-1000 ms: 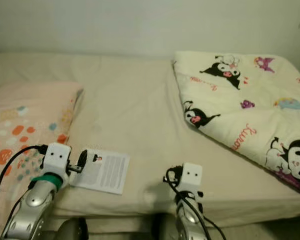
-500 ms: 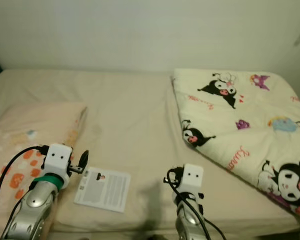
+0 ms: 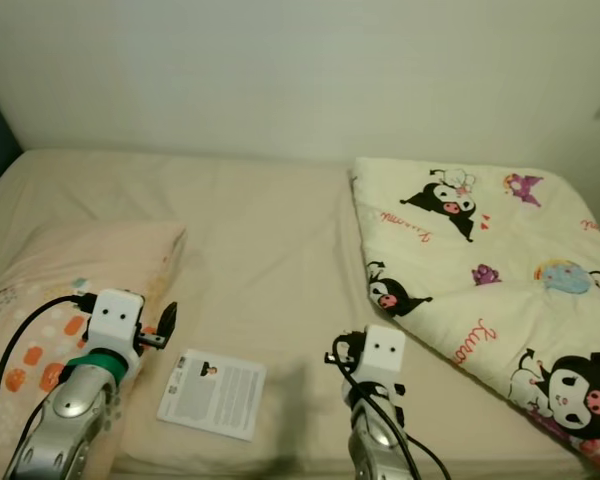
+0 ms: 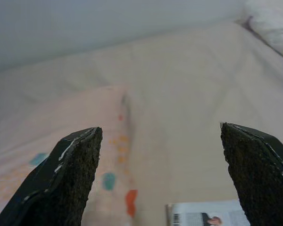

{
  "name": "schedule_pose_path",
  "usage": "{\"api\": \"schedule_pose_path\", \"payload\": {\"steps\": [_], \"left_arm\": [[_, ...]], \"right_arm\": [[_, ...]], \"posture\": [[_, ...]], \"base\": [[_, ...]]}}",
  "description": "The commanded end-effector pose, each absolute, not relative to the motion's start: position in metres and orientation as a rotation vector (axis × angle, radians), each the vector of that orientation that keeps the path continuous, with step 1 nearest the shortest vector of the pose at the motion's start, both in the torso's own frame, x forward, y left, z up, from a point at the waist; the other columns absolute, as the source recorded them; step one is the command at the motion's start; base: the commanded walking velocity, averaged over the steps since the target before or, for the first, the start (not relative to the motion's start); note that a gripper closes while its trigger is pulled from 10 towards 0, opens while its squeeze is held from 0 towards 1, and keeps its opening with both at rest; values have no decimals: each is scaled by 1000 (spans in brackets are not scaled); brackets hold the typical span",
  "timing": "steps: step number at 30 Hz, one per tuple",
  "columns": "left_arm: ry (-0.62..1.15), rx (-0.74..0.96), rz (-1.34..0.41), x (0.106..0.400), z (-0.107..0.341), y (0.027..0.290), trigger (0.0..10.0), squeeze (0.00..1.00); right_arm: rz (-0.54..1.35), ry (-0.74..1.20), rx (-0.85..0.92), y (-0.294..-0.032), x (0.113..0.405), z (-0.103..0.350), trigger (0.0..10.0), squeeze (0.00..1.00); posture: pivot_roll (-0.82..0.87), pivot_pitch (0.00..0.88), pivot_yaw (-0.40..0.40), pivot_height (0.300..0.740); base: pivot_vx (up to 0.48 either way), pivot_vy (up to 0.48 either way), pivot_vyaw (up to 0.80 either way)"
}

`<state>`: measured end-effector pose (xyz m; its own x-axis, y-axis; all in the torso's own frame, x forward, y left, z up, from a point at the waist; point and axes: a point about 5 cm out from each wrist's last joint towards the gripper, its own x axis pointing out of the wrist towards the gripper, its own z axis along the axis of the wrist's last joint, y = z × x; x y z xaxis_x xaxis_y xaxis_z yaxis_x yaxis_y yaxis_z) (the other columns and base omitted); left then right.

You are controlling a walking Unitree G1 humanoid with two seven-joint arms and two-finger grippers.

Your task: Clean up the room

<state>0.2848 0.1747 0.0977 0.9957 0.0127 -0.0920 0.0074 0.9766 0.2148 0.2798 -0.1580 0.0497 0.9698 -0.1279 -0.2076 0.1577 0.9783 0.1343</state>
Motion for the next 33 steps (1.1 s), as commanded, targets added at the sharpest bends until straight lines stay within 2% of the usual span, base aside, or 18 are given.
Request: {"api": "schedule_pose_path", "payload": {"steps": [1,10,19,33], "left_arm": [[110,211,25,285,96,179,10000,0],[116,229,-9,286,97,177,10000,0],[119,227,-16,287,96,175,10000,0],[128,226,-24,286,97,177,10000,0]], "right_arm": [[-171,236,166,-161,278,44,10000,0],[-226,218,75,-169,282,47,10000,0],[-213,213,67,-165,284,49,10000,0],[-212,226,67,-162,285,47,10000,0]], "posture": [[107,0,-5,740],[114,0,9,740],[115,0,5,740],[138,0,-9,740]], "base": [[0,0,0],[0,0,0],[0,0,0],[0,-344,0]]}}
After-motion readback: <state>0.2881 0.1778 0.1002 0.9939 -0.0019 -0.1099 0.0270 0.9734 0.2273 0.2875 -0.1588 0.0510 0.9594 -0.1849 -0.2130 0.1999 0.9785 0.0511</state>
